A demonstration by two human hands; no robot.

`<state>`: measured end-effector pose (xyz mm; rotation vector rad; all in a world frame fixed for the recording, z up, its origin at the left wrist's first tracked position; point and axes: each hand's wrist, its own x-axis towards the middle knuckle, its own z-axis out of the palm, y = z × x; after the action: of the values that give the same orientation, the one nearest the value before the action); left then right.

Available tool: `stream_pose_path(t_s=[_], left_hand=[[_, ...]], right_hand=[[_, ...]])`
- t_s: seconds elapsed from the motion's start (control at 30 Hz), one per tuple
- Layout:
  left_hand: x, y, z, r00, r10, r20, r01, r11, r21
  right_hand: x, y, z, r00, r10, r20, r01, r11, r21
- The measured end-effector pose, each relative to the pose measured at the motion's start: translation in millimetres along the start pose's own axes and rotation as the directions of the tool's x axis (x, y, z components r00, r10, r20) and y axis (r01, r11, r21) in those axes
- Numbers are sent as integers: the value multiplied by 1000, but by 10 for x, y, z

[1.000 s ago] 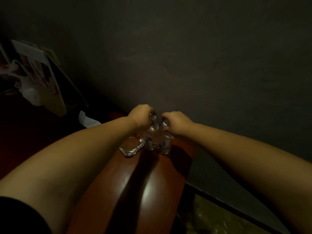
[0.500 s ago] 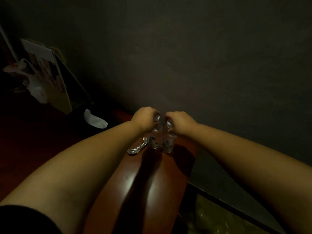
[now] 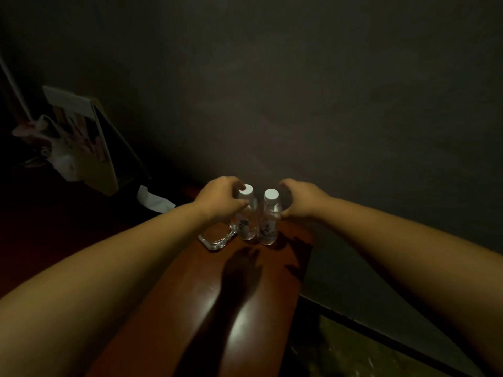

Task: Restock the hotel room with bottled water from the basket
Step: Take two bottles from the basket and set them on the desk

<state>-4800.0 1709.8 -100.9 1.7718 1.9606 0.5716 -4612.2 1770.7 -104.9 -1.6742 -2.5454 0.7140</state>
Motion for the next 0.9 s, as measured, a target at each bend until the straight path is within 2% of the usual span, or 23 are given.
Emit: stream_pose_path(t_s=[0.2,0.33,0.5,0.63,0.73,0.83,0.9], left_hand=[[-70,355,221,964,125,234,-154,982,107],[-124,733,488,886,176,428,-265,951,157],[-328,1262,739,791,216,573,-417,875,246],[-571,1894,938,750,234,619,-509,802,313],[-904,2486,1253,722,317,615,-591,744,311],[-1388,3109,1680,644,417,641,-689,679,251],[-1789,3530,2013,562,481,673,-764,613,200]], right_hand=[[-463,80,54,997,65,-50,-63,998,28],[-935,377,66,985,153,-76,-152,988,18],[-1669,870,11,954,282,-102,-280,960,31],[-2416,1287,-94,913,382,-144,-376,924,69],[-3068,1611,-131,872,450,-192,-438,893,105],[-3834,1946,-133,815,534,-226,-509,845,162],[-4421,2185,-116,763,599,-244,-567,801,192]])
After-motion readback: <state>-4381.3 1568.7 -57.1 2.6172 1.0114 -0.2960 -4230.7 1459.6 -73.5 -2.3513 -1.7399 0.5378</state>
